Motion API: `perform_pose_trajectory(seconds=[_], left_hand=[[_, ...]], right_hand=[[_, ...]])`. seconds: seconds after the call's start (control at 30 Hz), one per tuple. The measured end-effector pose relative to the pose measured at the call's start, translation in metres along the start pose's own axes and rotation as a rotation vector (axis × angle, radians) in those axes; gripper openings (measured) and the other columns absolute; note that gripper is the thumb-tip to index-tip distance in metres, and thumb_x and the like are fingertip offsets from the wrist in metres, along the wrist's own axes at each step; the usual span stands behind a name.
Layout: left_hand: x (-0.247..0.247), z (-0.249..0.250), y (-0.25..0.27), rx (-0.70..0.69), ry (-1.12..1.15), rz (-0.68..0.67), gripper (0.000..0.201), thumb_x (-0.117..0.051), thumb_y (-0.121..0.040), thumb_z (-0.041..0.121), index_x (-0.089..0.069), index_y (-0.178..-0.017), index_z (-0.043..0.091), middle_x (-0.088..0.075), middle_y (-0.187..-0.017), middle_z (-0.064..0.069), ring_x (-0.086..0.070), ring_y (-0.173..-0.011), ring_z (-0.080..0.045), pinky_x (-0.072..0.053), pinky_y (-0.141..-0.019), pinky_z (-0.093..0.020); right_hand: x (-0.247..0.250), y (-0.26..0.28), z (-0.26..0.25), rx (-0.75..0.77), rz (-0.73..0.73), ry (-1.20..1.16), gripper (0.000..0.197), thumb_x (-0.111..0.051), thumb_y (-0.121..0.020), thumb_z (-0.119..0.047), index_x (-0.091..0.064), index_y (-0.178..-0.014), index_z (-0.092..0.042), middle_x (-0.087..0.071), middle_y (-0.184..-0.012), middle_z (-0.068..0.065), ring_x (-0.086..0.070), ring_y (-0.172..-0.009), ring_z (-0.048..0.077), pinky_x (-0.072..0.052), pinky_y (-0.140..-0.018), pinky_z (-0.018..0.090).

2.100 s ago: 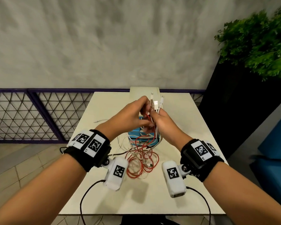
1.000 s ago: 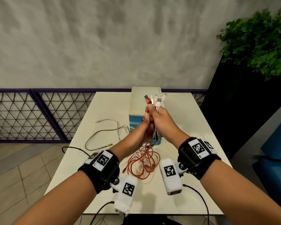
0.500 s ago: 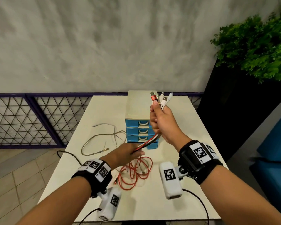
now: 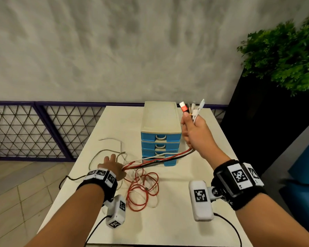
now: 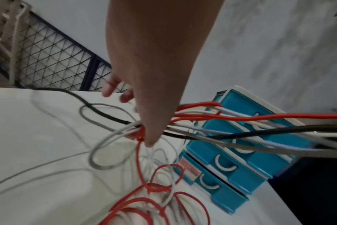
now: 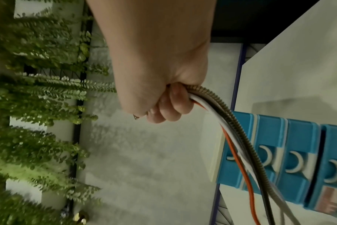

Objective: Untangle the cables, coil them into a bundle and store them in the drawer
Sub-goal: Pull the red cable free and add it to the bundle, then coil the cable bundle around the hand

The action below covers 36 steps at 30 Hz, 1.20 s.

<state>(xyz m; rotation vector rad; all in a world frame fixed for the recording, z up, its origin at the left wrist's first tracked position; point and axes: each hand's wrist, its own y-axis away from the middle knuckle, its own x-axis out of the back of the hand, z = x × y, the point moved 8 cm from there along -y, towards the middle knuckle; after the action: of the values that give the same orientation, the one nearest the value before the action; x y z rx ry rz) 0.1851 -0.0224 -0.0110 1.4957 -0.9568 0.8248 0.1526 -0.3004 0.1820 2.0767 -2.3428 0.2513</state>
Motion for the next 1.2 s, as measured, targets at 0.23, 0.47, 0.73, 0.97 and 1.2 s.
perform_pose_trajectory(seconds=[0.23, 0.47, 0.73, 0.97, 1.2], left_hand=[[0.057, -0.010, -0.014, 0.063, 0.404, 0.171, 0.023, -0.047, -0.090, 0.009, -0.058, -0.109, 0.002, -0.064, -0.114, -0.017, -0.062, -0.105, -0.034, -0.053, -0.085, -0.037], [0.186, -0.045, 0.017, -0.024, 1.236, 0.811, 0.033, -0.050, -0.075, -0.014, -0.048, -0.096, 0.011, -0.064, -0.085, -0.011, -0.063, -0.069, -0.026, -0.048, -0.047, -0.023], [0.149, -0.026, 0.004, -0.319, 0.893, 0.758, 0.045, -0.057, -0.083, 0.000, -0.040, -0.119, 0.020, -0.060, -0.094, -0.008, -0.064, -0.085, -0.030, -0.049, -0.068, -0.036], [0.037, 0.019, -0.019, -0.347, 0.349, 0.123, 0.049, -0.056, -0.082, 0.005, -0.050, -0.131, 0.013, -0.051, -0.133, -0.014, -0.048, -0.122, -0.028, -0.038, -0.099, -0.026], [0.123, 0.102, 0.059, -0.607, 1.260, 0.056, 0.032, -0.035, -0.101, 0.036, -0.061, -0.094, 0.019, -0.066, -0.081, 0.000, -0.064, -0.075, -0.012, -0.050, -0.073, -0.028]], right_hand=[[-0.035, 0.019, 0.030, -0.026, -0.201, 0.162, 0.029, -0.040, -0.101, -0.036, -0.048, -0.080, -0.017, -0.038, -0.051, -0.009, -0.033, -0.041, 0.004, -0.029, -0.042, 0.018], [-0.062, 0.016, 0.024, 0.005, -0.235, 0.055, 0.028, -0.039, -0.102, -0.035, -0.047, -0.081, -0.017, -0.034, -0.047, -0.013, -0.029, -0.041, 0.002, -0.027, -0.039, 0.015], [-0.056, 0.020, 0.041, -0.076, -0.217, 0.013, 0.029, -0.040, -0.102, -0.034, -0.046, -0.080, -0.015, -0.029, -0.056, -0.005, -0.026, -0.039, 0.003, -0.024, -0.037, 0.016], [-0.040, 0.038, 0.098, -0.323, -0.281, -0.106, 0.031, -0.039, -0.102, -0.037, -0.051, -0.091, -0.011, -0.031, -0.058, -0.005, -0.024, -0.042, 0.007, -0.018, -0.043, 0.021], [-0.048, 0.042, 0.095, -0.364, -0.322, -0.268, 0.032, -0.038, -0.102, -0.037, -0.051, -0.088, -0.011, -0.031, -0.056, -0.006, -0.023, -0.041, 0.006, -0.021, -0.038, 0.017]])
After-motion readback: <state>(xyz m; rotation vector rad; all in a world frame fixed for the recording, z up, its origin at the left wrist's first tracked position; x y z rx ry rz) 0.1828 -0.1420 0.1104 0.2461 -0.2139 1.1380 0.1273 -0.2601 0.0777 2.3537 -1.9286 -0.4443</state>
